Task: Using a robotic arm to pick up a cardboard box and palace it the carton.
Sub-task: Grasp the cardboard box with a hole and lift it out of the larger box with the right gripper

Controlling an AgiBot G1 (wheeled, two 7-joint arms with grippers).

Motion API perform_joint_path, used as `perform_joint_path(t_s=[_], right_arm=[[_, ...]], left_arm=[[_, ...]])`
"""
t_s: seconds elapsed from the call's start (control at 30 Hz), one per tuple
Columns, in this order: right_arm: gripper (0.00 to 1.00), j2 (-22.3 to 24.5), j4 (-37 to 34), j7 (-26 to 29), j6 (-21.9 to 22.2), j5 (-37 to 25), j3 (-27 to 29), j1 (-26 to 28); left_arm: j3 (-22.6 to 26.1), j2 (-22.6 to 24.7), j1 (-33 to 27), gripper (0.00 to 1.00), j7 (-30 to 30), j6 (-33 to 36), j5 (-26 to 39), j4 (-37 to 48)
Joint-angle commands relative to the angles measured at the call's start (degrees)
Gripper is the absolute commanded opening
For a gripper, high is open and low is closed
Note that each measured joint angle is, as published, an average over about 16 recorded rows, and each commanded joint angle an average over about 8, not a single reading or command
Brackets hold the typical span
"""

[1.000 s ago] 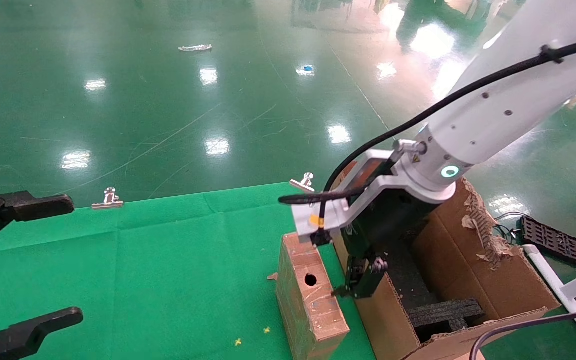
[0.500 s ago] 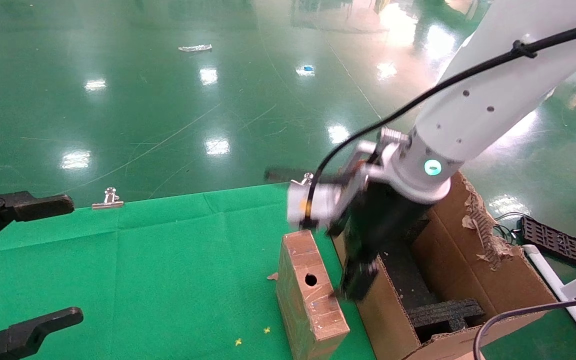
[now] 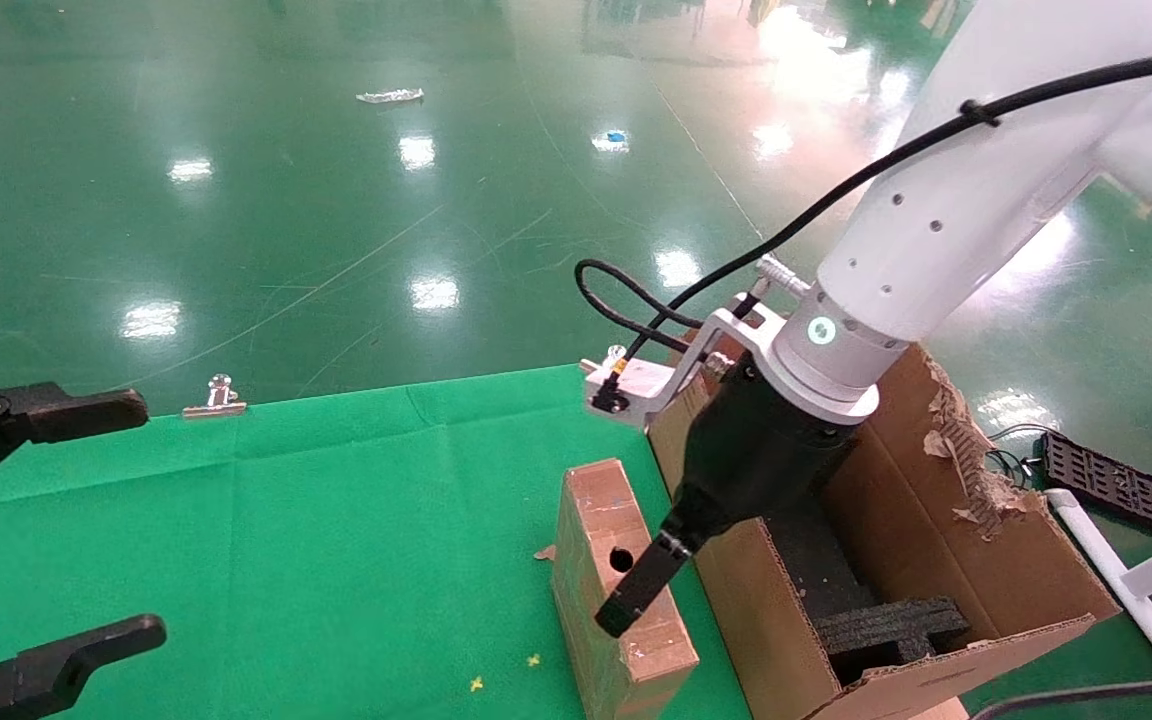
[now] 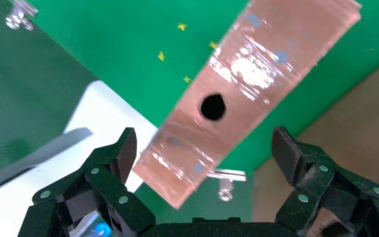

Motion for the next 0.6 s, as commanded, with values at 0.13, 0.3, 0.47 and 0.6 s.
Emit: perform_joint_path(t_s=[0.13, 0.3, 0.47, 0.6], right_arm=[[1.0, -1.6, -3.4, -0.3, 0.7, 0.8, -0.6, -1.6], [0.46, -3.3, -3.2, 0.7, 1.8, -0.7, -1.4, -2.1], [0.0, -3.9, -1.5, 2.0, 2.6, -2.1, -2.0, -2.1], [0.0, -3.9, 0.1, 3.4, 3.1, -3.2, -2.5, -2.2]], left_arm=[[0.0, 0.0, 0.0, 1.0, 0.0, 0.0, 0.0, 0.0], [0.0, 0.0, 0.0, 0.96, 0.0, 0.0, 0.0, 0.0], [0.1, 0.0, 0.0, 0.42, 0.0, 0.0, 0.0, 0.0], [0.1, 0.0, 0.0, 0.02, 0.0, 0.0, -0.1, 0.0]])
